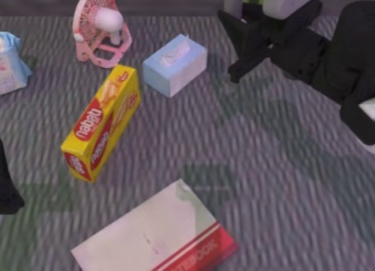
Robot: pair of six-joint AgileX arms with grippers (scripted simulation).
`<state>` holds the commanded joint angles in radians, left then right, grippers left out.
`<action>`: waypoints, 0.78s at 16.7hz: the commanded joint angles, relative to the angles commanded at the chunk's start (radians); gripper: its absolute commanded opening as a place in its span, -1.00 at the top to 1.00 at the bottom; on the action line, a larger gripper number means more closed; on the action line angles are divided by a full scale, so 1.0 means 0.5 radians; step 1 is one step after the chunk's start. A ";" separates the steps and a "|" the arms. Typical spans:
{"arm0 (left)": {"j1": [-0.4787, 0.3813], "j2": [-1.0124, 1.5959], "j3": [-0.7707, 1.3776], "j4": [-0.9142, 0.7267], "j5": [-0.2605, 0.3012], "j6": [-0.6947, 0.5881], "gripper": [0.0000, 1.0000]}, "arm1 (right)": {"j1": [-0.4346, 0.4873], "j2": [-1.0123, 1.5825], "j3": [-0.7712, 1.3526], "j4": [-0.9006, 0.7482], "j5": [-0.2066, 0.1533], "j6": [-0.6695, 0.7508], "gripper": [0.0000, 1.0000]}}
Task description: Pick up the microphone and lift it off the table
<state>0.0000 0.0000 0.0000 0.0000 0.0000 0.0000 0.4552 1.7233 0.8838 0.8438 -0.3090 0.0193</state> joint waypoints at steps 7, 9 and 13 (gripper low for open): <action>0.000 0.000 0.000 0.000 0.000 0.000 -1.00 | 0.279 -0.190 -0.224 0.065 0.264 0.013 1.00; 0.000 0.000 0.000 0.000 0.000 0.000 -1.00 | 0.345 -0.237 -0.271 0.085 0.323 0.021 1.00; 0.000 0.000 0.000 0.000 0.000 0.000 -1.00 | 0.341 -0.231 -0.267 0.083 0.319 0.024 1.00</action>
<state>0.0000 0.0000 0.0000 0.0000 0.0000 0.0000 0.6260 1.6078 0.7502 0.8853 -0.1494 0.0315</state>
